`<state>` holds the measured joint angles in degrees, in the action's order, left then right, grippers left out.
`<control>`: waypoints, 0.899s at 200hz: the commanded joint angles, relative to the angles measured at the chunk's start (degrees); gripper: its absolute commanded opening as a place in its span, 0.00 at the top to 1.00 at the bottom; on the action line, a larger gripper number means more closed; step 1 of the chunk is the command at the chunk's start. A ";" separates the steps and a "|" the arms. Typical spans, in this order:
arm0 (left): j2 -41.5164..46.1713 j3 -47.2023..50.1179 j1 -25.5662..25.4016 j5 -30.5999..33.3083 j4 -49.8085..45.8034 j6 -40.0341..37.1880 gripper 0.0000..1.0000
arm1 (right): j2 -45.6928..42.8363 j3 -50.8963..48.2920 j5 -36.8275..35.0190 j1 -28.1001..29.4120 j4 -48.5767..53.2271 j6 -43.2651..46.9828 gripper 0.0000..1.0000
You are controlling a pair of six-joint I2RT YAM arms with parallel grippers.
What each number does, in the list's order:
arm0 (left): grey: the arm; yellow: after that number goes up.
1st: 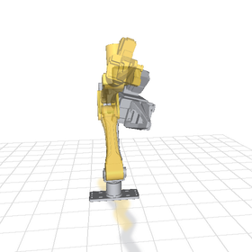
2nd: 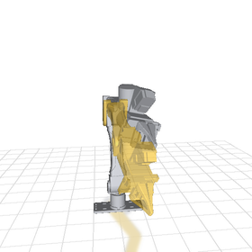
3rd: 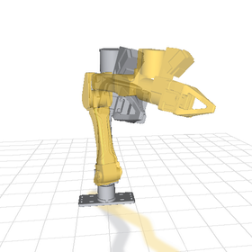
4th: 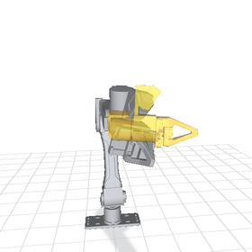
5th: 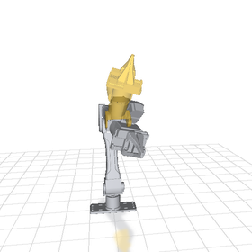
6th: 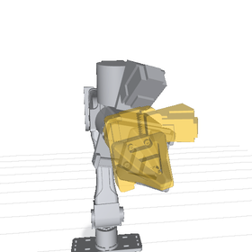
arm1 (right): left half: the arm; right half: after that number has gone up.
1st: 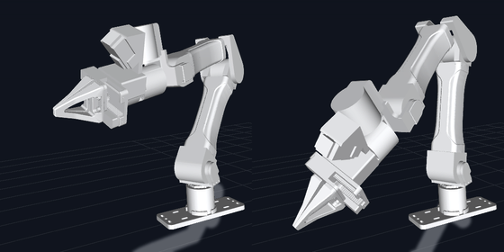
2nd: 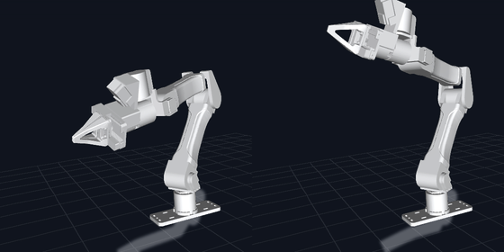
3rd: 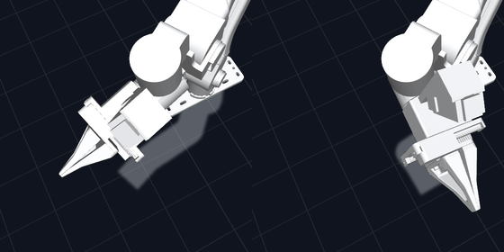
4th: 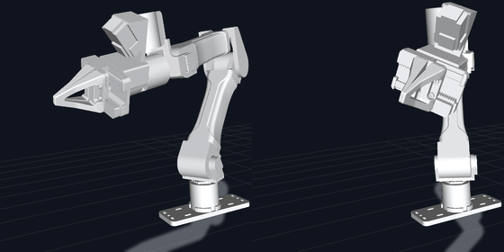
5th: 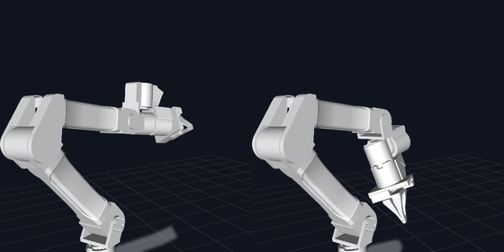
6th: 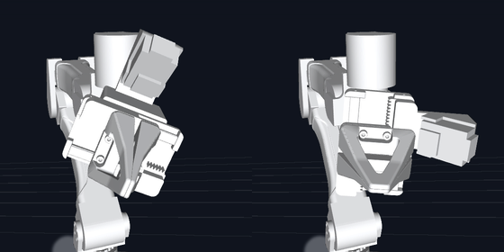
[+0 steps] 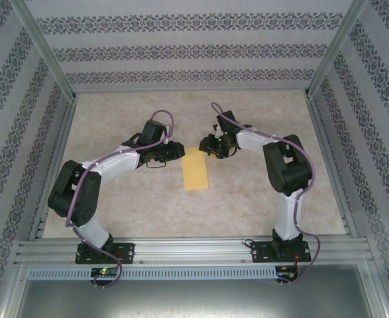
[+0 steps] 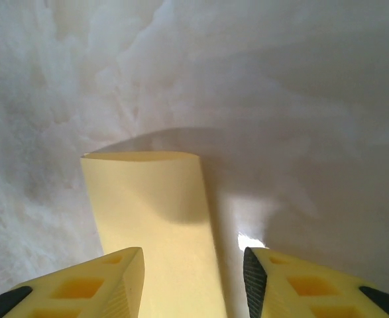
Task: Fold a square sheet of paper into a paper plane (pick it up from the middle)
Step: Fold the square sheet of paper in half at the center of the table.
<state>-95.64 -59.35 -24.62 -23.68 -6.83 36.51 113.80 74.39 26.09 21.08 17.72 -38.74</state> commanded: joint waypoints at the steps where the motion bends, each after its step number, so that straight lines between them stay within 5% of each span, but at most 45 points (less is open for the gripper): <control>1: -1.30 1.44 1.01 -1.11 1.14 1.94 0.62 | -8.65 -3.73 -0.90 -0.85 0.15 1.54 0.55; 46: -6.48 4.02 2.77 -8.47 9.93 9.30 0.58 | -11.92 -15.58 8.55 0.96 -13.30 -5.96 0.60; 180: -10.35 2.34 2.99 -10.07 10.30 10.42 0.54 | -8.12 -21.10 10.28 1.21 -18.73 -7.87 0.62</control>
<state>-104.92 -55.53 -22.00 -32.21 2.24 46.39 105.38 55.20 34.85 22.96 0.67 -46.26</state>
